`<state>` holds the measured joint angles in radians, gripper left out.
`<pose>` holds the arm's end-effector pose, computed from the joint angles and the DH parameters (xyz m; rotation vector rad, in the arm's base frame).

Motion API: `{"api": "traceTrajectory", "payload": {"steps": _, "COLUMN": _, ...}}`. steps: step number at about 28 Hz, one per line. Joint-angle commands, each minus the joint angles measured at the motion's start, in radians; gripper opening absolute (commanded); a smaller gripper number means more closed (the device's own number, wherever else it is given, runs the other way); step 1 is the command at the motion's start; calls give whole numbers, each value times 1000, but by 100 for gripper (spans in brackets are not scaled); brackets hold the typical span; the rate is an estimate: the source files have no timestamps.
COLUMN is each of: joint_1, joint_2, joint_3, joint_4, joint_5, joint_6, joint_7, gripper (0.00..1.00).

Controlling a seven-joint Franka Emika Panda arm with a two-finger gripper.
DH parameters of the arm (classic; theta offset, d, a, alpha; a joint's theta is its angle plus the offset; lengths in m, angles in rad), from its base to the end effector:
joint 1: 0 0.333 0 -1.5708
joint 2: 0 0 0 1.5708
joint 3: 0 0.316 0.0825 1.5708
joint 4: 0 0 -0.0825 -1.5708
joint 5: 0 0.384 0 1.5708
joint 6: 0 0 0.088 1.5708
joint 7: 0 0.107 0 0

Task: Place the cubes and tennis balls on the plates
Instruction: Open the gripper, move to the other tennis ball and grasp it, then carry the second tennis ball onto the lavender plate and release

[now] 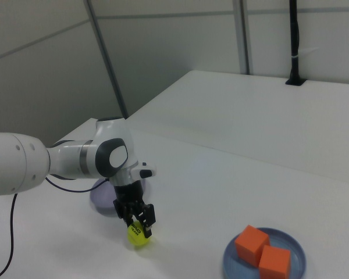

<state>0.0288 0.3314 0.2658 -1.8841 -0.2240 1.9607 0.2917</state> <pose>0.5771 0.1523 0.3210 2.9498 0.1623 -0.2922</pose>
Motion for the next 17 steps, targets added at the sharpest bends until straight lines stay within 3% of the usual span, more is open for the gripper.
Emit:
{"api": "traceTrajectory", "payload": {"steps": 1, "joint_1": 2, "joint_2": -47, "joint_3": 4, "joint_4": -9, "joint_5": -3, "joint_6": 9, "joint_7": -8, "gripper": 0}}
{"api": "traceTrajectory", "payload": {"steps": 5, "joint_1": 14, "joint_2": -68, "joint_3": 18, "joint_4": 59, "joint_5": 6, "joint_6": -58, "joint_7": -16, "gripper": 0}}
{"api": "traceTrajectory", "payload": {"steps": 10, "joint_1": 80, "joint_2": -52, "joint_3": 29, "joint_4": 149, "joint_5": 25, "joint_6": -72, "joint_7": -6, "gripper": 2}}
{"api": "traceTrajectory", "payload": {"steps": 15, "joint_1": 183, "joint_2": -3, "joint_3": 27, "joint_4": 218, "joint_5": 0, "joint_6": -34, "joint_7": 3, "gripper": 2}}
{"api": "traceTrajectory", "payload": {"steps": 17, "joint_1": 216, "joint_2": 26, "joint_3": 27, "joint_4": 229, "joint_5": -32, "joint_6": 9, "joint_7": 23, "gripper": 3}}
